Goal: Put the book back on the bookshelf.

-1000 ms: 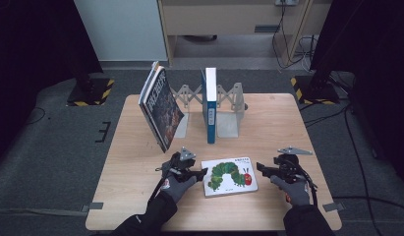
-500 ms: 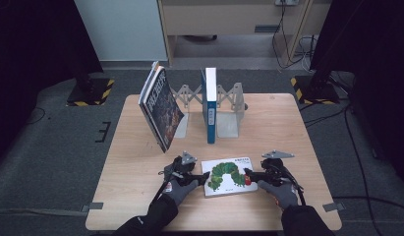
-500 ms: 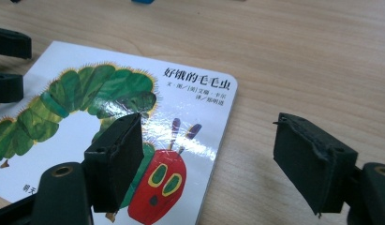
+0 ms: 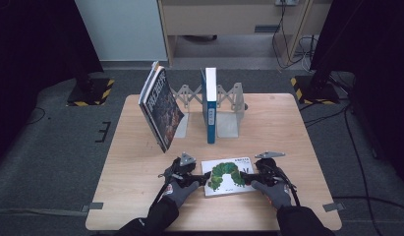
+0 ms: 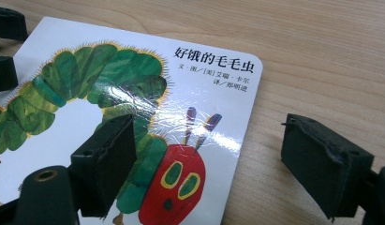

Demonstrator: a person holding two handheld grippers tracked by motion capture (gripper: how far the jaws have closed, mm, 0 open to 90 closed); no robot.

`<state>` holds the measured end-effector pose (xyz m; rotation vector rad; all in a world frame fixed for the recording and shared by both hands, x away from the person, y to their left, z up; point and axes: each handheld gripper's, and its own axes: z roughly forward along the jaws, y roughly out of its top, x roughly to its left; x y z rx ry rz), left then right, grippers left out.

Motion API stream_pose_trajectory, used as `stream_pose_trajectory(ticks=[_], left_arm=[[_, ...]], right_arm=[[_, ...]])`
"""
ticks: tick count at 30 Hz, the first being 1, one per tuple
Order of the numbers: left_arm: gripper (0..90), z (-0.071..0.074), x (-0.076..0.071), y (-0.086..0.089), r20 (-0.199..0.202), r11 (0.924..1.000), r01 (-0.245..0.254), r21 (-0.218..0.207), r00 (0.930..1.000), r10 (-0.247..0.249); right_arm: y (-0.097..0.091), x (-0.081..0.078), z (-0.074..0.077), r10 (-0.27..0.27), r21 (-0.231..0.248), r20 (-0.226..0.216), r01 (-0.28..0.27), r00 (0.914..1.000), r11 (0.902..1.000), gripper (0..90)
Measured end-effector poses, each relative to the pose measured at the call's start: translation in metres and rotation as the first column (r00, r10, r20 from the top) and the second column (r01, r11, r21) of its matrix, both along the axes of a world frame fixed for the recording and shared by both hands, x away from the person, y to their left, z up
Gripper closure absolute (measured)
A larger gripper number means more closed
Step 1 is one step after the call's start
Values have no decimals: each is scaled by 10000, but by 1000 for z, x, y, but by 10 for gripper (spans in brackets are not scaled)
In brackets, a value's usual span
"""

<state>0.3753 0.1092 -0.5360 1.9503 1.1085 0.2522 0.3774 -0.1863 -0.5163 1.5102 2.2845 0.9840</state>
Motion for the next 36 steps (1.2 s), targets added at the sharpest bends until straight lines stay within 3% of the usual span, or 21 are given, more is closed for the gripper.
stream_pose_trajectory(ticks=[5, 19, 25, 30, 36], left_arm=[[191, 0, 0, -2, 3, 9999, 123, 101, 9999, -123], [152, 1, -1, -6, -35, 9998, 12, 201, 10000, -11], [219, 9, -7, -4, -501, 9990, -25, 445, 9987, 47], [269, 12, -14, -2, -681, 9984, 279, 483, 9974, -245], [330, 10, -14, -2, -983, 9997, 190, 153, 9950, -174]], right_arm=[[0, 1, -4, 59, -144, 1, -59, 10000, 9999, 220], [0, 2, -8, 243, 807, 12, -244, 9997, 9964, 301], [-1, 2, -8, 214, 990, -54, -208, 9998, 9949, 317], [-4, 2, -6, 130, 1199, -124, -115, 9998, 9927, 325], [-4, 2, -6, 148, 1256, -231, -118, 9996, 9920, 321]])
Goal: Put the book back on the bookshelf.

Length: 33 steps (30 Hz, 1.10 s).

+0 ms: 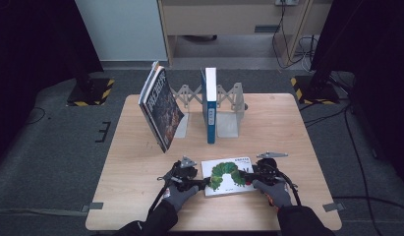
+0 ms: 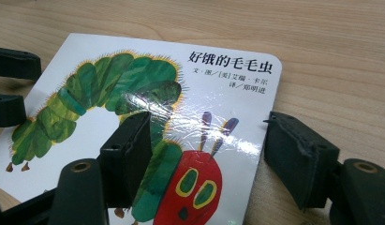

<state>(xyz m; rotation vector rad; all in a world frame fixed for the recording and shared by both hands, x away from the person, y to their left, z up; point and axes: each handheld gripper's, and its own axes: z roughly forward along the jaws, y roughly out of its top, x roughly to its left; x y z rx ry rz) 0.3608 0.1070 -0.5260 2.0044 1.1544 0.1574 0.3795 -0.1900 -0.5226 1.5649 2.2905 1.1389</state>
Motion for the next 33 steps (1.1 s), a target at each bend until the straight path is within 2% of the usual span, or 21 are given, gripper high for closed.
stream_pose_trajectory(ticks=[9, 14, 19, 27, 33], left_arm=[[329, -1, 0, -7, 62, 9997, 230, -79, 9997, -229], [329, -2, -1, -9, 33, 9986, 447, -269, 9990, -446], [310, -2, -1, -9, -50, 9986, 408, -341, 9991, -410], [280, -2, 0, -9, -102, 9976, 503, -467, 9987, -508], [256, -2, 1, -8, -213, 9963, 546, -664, 9982, -561]], right_arm=[[1, 0, -1, 104, -162, 21, -104, 9999, 9998, 305], [-2, -1, 4, 6, 237, 6, -6, 10000, 9997, 310], [-6, -1, 9, -81, 699, 47, 77, 10000, 9975, 313], [-7, -4, 16, -16, 918, 393, -20, 9992, 9958, 313], [-10, -4, 22, -52, 1391, 709, -47, 9975, 9903, 313]])
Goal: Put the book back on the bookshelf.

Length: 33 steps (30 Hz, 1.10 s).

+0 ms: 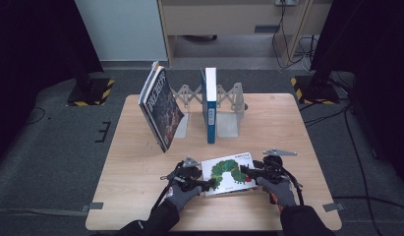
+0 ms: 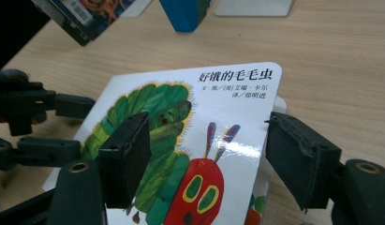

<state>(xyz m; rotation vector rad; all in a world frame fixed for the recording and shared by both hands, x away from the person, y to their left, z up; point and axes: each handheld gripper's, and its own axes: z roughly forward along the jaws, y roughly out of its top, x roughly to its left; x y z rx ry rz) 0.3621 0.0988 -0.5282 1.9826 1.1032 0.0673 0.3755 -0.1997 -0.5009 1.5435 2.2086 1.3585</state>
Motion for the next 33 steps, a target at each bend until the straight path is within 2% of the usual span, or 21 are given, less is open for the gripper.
stream_pose_trajectory(ticks=[6, 9, 16, 22, 30, 32, 33], left_arm=[[231, 1, 2, 0, 17, 9999, 111, 12, 9999, -111], [219, 1, 1, -1, 107, 9998, 191, 77, 9998, -192], [199, 0, 1, -2, 154, 9996, 282, 83, 9995, -283], [191, 0, 1, -1, 141, 9995, 296, 51, 9995, -297], [176, 0, 2, -1, 118, 9993, 365, -28, 9993, -365], [169, -1, 2, -1, 114, 9992, 392, -45, 9992, -391], [168, -1, 2, -1, 107, 9992, 388, -56, 9992, -387]], right_arm=[[-1, -2, 5, -6, 428, 217, -3, 9998, 9991, 312], [-1, -3, 4, 0, 346, 307, -11, 9995, 9994, 311], [-1, -5, 4, 57, 153, 213, -60, 9998, 9999, 308], [-2, -7, 5, 125, 244, 191, -130, 9997, 9996, 306], [-4, -8, 7, 266, 485, -83, -262, 9996, 9985, 310], [-3, -9, 6, 466, 593, -278, -449, 9985, 9972, 313], [-1, -9, 6, 607, 470, -305, -592, 9977, 9971, 304]])
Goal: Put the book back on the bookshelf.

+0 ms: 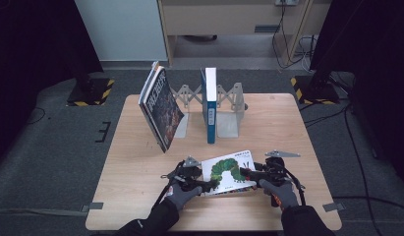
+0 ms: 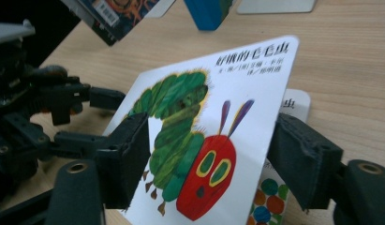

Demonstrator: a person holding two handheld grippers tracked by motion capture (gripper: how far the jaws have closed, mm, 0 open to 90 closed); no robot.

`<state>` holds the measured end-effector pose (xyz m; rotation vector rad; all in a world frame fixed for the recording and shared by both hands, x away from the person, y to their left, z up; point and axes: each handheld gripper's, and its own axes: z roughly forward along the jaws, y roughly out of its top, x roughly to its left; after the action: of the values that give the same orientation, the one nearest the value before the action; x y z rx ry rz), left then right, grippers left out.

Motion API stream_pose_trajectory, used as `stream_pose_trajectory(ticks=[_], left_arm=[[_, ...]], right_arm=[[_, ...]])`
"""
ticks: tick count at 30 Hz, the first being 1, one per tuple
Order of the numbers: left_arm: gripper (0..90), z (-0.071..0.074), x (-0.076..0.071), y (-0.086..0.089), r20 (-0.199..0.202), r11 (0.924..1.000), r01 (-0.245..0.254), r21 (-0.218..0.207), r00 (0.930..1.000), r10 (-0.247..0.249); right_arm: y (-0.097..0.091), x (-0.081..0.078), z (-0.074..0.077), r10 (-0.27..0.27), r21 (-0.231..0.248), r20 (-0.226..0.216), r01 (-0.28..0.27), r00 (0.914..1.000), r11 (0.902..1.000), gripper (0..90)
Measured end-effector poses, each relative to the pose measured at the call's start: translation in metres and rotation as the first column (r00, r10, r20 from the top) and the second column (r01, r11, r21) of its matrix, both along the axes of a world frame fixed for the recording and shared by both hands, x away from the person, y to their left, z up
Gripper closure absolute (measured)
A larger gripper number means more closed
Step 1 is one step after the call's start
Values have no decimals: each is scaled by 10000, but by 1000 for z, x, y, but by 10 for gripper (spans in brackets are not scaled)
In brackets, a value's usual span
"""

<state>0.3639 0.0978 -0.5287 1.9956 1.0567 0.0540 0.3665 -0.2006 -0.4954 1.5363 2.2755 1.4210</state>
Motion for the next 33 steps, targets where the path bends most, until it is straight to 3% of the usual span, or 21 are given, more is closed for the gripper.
stream_pose_trajectory(ticks=[2, 19, 26, 33], left_arm=[[167, 0, 0, 0, 5, 10000, 8, 11, 10000, -8], [146, 0, 1, -1, 105, 9996, 235, 148, 9997, -236], [142, 0, 3, -4, 186, 9995, 217, 233, 9996, -221], [147, 0, 5, -3, 172, 9997, 183, 145, 9997, -185]], right_arm=[[3, 1, -1, 122, -341, 75, -120, 9999, 9993, 303], [9, 14, -10, 264, -764, -334, -288, 9991, 9967, 365], [7, 16, -12, 181, -790, -484, -219, 9987, 9966, 414], [2, 17, -9, -2, -463, -565, -24, 9984, 9989, 510]])
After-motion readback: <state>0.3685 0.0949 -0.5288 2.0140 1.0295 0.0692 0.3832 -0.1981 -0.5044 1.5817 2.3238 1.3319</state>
